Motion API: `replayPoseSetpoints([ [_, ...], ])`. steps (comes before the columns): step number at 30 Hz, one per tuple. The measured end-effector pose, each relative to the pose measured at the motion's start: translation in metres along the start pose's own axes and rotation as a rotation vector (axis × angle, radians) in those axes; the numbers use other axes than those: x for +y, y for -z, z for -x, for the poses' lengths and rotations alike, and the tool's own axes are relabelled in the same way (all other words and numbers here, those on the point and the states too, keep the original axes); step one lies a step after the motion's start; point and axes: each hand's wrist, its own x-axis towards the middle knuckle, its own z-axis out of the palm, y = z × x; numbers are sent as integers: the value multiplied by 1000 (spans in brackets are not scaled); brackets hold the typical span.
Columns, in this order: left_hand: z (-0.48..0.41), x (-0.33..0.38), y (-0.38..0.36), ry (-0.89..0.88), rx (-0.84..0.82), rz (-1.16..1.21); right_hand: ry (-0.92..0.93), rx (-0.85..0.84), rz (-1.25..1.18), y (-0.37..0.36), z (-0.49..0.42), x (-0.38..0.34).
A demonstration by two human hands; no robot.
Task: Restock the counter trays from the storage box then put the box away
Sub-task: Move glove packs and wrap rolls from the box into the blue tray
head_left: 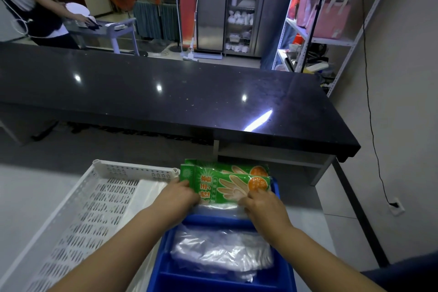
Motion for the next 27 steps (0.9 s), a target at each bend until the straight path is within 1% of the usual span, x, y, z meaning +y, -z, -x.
replayPoseSetpoints([
  [1,1,-1,2,5,21,21,-7,6,-23,2,1,2],
  [4,5,-6,19,75,164,95,-22,53,-97,17,1,10],
  [7,19,-12,40,144,215,75,8,65,-104,35,-4,14],
  [10,45,-8,51,235,251,130,93,43,-142,45,-12,8],
  [12,66,-1,53,290,286,166,173,42,-149,47,-17,-1],
  [14,89,7,50,357,286,184,259,39,-160,47,-23,-18],
  [18,152,25,35,583,307,247,446,-23,-144,44,-27,-66],
  [20,187,33,25,755,329,300,546,-37,-119,38,-25,-90],
  [22,221,41,14,921,304,337,632,-95,-107,32,-22,-116],
  [23,237,43,8,977,287,354,664,-110,-107,29,-20,-128],
  [27,295,46,-3,1083,223,369,774,-115,-138,28,-10,-183],
])
